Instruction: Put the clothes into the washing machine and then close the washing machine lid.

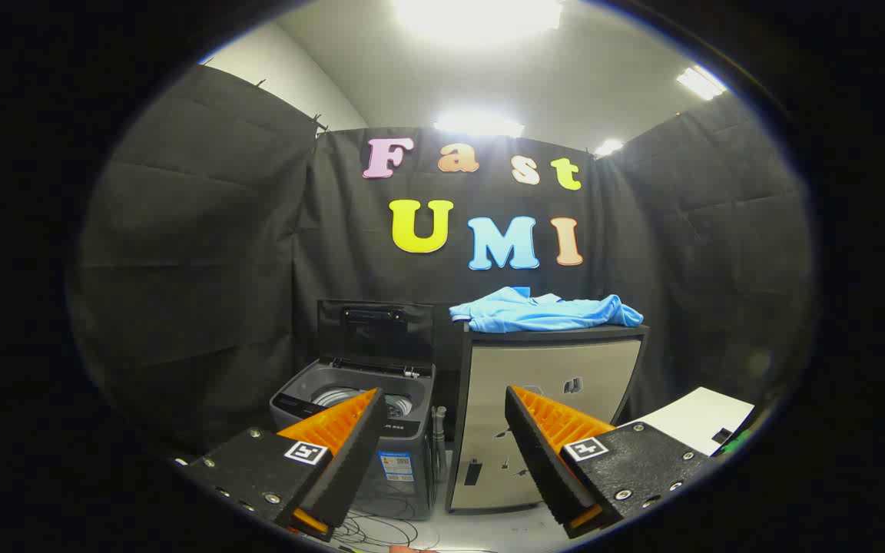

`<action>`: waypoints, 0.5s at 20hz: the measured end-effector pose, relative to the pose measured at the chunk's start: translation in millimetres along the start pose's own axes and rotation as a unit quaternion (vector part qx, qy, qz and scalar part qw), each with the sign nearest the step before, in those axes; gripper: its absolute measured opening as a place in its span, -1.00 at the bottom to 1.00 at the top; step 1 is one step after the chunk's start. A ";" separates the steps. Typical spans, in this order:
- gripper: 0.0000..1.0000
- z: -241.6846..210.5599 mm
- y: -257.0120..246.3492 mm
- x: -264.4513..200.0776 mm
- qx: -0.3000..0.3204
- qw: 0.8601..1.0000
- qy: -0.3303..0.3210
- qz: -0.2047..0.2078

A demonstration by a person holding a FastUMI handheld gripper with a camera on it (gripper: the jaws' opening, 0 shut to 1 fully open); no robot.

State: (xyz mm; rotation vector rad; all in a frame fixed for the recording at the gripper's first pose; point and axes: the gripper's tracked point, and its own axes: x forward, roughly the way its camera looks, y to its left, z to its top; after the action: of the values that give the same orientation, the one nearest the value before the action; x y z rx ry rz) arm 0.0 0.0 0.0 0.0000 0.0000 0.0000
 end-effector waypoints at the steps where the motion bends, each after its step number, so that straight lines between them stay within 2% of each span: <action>1: 0.92 1.5 0.0 -0.3 0.001 1.000 -0.001 0.000; 10: 0.92 -4.9 -3.4 -0.9 0.014 1.000 0.007 -0.008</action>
State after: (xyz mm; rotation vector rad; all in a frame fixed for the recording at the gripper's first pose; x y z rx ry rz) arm -0.9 -3.4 -4.9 0.0288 0.0144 -0.0157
